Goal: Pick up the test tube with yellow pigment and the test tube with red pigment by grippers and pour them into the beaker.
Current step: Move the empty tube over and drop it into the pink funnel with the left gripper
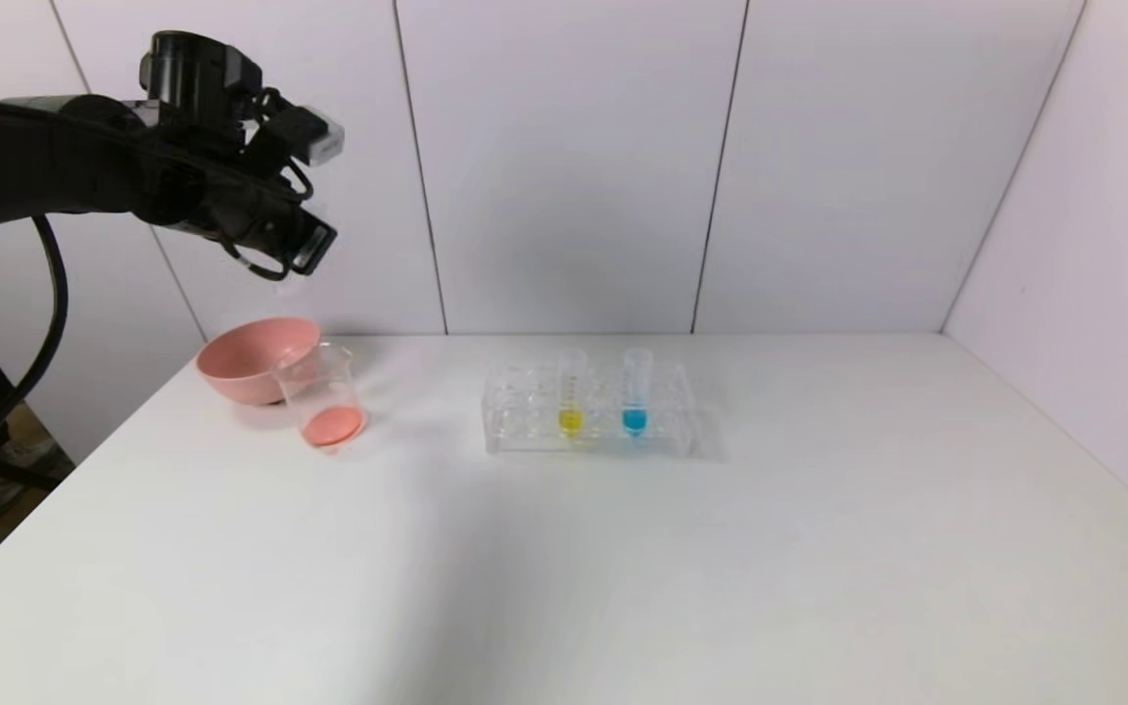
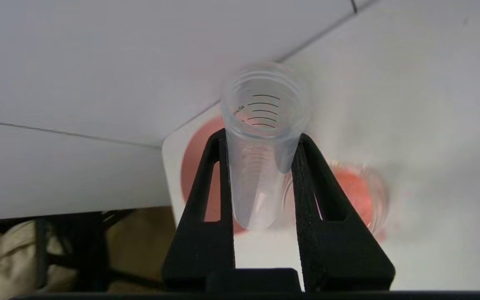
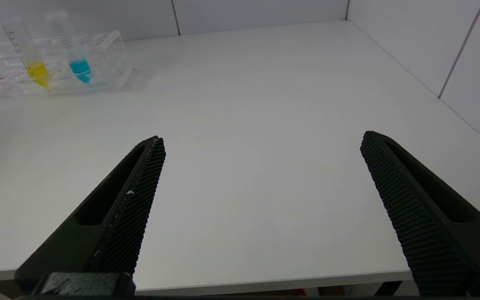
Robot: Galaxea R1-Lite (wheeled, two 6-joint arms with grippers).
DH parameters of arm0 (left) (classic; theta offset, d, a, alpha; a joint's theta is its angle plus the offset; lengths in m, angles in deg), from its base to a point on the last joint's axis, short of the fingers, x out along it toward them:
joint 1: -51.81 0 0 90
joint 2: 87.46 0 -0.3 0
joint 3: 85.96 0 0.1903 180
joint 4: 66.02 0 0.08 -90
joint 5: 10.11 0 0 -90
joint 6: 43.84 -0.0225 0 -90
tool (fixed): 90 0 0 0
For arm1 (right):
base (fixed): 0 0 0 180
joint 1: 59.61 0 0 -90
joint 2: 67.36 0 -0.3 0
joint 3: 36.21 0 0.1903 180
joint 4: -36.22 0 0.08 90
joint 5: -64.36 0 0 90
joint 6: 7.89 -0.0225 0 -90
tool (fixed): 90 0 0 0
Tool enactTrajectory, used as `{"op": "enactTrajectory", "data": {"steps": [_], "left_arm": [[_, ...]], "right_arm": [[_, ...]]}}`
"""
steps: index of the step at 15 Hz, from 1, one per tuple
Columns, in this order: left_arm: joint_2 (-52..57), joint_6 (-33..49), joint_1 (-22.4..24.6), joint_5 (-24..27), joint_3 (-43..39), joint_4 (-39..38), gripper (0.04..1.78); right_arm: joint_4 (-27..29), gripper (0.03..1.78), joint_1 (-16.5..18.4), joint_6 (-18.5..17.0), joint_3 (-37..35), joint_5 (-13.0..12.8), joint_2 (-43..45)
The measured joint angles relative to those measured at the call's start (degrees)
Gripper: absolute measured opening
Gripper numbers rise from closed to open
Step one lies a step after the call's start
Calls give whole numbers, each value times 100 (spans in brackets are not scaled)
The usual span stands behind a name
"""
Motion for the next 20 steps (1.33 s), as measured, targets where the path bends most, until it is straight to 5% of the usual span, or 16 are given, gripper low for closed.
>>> {"op": "enactTrajectory", "data": {"steps": [5, 13, 20], "left_arm": [[350, 2147, 154, -456, -1103, -1840, 43], [521, 2803, 911, -621, -3822, -5901, 43], [-83, 3267, 1278, -395, -4150, -6545, 43]], "right_arm": [[2, 171, 0, 0, 0, 0, 0], [0, 171, 0, -4, 0, 0, 0], [2, 171, 0, -2, 0, 0, 0]]}}
